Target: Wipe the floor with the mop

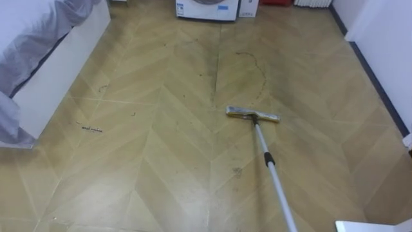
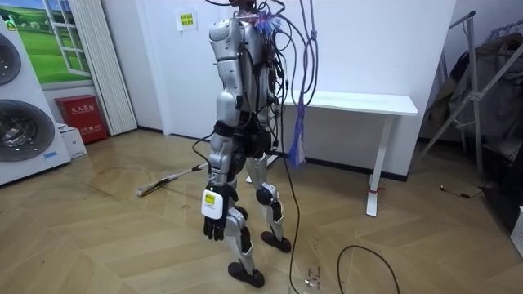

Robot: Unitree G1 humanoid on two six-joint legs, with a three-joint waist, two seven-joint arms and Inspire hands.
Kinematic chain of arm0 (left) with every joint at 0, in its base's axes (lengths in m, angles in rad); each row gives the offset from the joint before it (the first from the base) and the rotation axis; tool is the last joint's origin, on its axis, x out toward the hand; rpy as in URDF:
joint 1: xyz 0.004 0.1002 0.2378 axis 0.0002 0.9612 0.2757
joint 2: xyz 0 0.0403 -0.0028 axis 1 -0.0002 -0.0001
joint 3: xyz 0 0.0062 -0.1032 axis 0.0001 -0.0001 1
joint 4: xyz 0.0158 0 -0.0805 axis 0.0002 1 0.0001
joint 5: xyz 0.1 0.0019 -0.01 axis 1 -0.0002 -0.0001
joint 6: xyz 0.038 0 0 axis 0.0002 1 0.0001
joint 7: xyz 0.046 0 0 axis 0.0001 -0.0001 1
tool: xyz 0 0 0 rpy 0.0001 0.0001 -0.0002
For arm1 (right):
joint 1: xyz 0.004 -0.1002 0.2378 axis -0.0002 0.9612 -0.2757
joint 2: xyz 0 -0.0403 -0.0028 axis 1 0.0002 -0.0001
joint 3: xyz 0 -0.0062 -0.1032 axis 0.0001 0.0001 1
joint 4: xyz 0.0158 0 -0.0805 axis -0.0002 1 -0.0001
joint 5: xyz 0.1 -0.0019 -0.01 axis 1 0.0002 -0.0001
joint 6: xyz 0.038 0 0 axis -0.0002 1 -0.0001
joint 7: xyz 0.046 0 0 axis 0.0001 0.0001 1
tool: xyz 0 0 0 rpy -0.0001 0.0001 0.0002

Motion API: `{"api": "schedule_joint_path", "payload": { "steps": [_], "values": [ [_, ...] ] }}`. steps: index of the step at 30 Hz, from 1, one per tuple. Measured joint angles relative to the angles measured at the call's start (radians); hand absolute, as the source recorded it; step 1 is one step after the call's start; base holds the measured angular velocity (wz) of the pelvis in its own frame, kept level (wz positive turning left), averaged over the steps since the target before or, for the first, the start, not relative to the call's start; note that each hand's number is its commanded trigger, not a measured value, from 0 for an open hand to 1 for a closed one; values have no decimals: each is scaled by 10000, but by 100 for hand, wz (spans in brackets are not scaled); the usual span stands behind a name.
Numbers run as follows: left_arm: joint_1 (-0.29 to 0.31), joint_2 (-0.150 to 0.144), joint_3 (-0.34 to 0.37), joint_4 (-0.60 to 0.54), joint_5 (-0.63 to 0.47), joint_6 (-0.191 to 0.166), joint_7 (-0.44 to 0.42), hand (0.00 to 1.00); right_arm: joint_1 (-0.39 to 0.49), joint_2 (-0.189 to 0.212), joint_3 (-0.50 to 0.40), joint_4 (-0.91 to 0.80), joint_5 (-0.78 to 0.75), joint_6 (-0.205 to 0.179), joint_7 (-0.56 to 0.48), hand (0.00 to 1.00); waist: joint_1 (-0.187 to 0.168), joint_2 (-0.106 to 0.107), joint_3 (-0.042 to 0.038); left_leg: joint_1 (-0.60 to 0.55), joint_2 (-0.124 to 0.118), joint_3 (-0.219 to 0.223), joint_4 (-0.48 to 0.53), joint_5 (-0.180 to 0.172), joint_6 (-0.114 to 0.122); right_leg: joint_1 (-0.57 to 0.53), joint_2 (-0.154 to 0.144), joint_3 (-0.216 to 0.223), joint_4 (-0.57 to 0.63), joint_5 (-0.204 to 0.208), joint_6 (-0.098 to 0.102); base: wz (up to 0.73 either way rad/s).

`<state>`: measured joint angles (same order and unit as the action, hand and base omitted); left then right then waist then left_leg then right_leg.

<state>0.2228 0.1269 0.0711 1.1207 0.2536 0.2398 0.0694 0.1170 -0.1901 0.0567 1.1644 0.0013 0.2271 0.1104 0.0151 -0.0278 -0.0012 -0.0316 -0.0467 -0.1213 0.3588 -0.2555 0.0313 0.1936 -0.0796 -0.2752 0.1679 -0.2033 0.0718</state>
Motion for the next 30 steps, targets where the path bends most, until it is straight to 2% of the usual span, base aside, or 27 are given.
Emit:
{"api": "schedule_joint_path", "payload": {
  "steps": [3,10,16,24,27,30],
  "values": [
    [42,-4,1,2,-27,10,2,0,72,-60,-3,14,1,-84,-67,100,-1,81,28,-7,2,-41,-33,3,-4,-62,4,-10,-1,-1,-1,2],
    [-27,-25,-4,4,-6,-10,48,0,42,-33,-3,32,-1,-174,-264,100,13,123,-7,-461,15,-58,-17,66,-37,-439,22,-16,21,-7,-12,1],
    [-477,-34,-379,106,-16,-82,21,0,-188,10,28,121,92,-198,-451,100,79,153,-6,-1251,28,-78,238,65,-39,-1106,56,-28,60,-5,-22,1],
    [-1060,-23,-666,349,-115,-303,114,0,-379,-122,318,225,841,-379,-440,100,109,157,41,-2549,24,-355,728,86,-71,-2373,90,-154,598,-132,-224,7],
    [-1137,-41,-672,352,-115,-351,153,0,-402,-208,390,322,905,-543,-639,100,162,218,55,-3308,3,-474,1133,78,-90,-3259,29,-215,1412,-424,-309,15],
    [-1177,-58,-798,398,-298,-345,168,0,-446,-284,390,884,771,-514,-1230,100,237,428,163,-4308,-141,-475,1894,-32,-119,-4669,-230,43,3065,-1047,-410,16]
  ]
}}
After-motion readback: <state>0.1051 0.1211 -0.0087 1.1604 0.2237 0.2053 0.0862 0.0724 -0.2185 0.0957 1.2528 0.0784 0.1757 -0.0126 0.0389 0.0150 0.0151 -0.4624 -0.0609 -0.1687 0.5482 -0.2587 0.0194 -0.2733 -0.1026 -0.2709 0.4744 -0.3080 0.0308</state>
